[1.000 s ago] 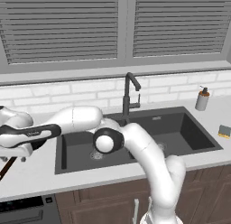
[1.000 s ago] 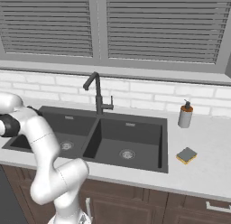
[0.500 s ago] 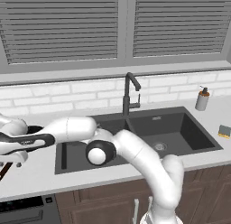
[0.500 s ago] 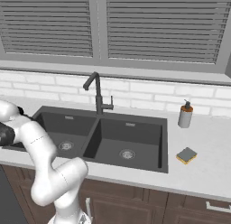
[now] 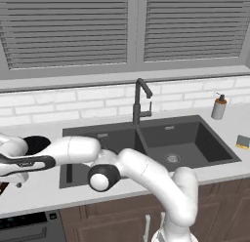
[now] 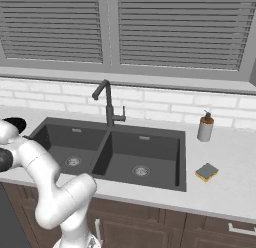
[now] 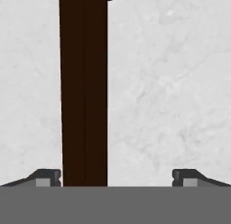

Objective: Pick the pan and sponge and place them into the sink. Then turn on the water.

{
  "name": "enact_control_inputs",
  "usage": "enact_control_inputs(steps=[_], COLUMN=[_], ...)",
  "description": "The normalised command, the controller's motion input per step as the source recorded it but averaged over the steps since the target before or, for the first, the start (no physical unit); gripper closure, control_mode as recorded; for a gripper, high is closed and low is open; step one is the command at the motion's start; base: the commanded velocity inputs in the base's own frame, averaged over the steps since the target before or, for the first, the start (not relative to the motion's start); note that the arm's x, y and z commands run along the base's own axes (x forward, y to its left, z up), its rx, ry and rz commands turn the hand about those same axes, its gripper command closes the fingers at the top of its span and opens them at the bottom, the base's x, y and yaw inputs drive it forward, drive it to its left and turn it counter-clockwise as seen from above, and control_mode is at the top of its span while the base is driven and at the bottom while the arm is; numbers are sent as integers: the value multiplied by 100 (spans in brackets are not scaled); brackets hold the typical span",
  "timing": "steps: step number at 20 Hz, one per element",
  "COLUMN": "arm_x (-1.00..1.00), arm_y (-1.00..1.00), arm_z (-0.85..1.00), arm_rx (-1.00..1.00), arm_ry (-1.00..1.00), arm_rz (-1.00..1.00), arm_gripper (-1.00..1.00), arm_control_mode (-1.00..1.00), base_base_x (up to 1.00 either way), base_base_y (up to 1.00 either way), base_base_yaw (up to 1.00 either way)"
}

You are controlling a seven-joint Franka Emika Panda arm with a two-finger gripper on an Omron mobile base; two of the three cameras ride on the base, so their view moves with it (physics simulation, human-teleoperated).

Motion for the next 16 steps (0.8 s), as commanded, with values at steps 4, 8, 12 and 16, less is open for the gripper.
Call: enact_control_inputs(steps=[4, 8, 12, 16], arm_x=[0, -3, -3, -11], arm_y=[21, 0, -64, -100], arm_z=[-24, -25, -1, -3], arm_rx=[0, -2, -21, -10], arm_ry=[0, 3, 21, 9], arm_rz=[0, -2, -5, -4], arm_gripper=[-100, 100, 100, 100], arm_control_mode=[-100, -100, -100, -100], base_base_x=[0, 0, 0, 0], base_base_y=[0, 0, 0, 0], base_base_yaw=[0, 0, 0, 0])
